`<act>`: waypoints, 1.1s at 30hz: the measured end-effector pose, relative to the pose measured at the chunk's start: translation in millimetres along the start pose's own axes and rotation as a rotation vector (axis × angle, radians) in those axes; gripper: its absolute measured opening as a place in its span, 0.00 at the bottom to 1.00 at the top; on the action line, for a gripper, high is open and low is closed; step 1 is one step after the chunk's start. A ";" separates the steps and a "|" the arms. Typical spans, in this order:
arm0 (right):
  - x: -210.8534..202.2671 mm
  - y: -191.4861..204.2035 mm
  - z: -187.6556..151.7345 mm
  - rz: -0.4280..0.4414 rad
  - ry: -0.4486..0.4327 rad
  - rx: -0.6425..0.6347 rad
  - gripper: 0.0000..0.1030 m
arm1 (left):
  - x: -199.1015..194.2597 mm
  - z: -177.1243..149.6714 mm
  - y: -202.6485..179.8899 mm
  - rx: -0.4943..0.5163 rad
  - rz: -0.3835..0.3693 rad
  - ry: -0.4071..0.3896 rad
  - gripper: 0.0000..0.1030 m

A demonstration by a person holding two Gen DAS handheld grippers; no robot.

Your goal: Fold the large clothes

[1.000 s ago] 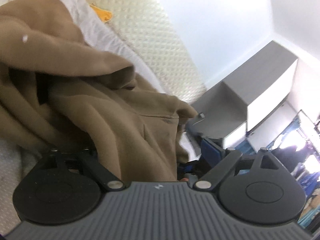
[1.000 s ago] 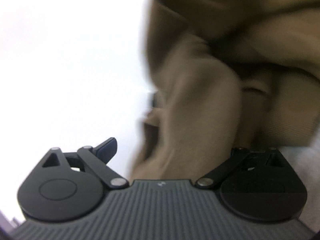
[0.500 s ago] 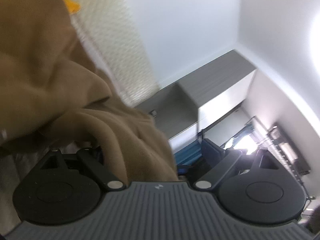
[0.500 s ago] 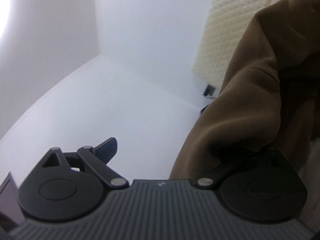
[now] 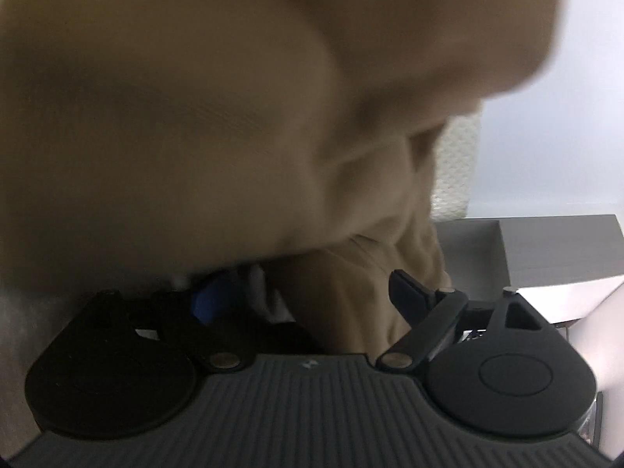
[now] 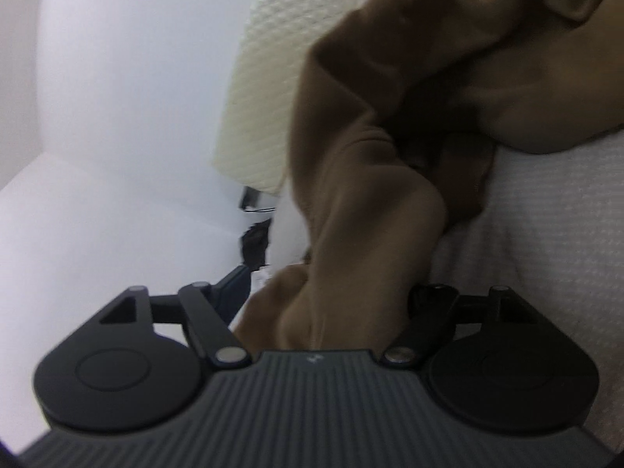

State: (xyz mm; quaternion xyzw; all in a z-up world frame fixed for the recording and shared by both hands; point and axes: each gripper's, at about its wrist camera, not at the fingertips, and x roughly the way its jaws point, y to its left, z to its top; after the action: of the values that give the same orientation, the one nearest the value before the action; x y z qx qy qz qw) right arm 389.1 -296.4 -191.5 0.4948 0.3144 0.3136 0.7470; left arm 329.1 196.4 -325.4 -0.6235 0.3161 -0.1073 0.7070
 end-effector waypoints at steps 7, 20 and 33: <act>25.8 -13.2 2.0 -0.049 0.043 -0.015 0.75 | 29.5 -0.5 -11.6 0.111 -0.036 0.077 0.67; 29.8 -3.4 -9.1 -0.005 0.099 -0.121 0.33 | 5.0 -26.5 -73.7 0.447 0.003 -0.032 0.27; -35.1 164.9 -38.1 0.325 -0.039 -0.499 0.25 | -135.5 -54.6 -164.9 0.654 -0.284 -0.254 0.25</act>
State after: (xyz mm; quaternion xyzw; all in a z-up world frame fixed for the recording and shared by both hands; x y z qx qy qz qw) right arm 312.1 -251.4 -43.4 0.3455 0.1300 0.4870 0.7916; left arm 232.1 193.0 -127.6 -0.4110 0.0854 -0.2210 0.8803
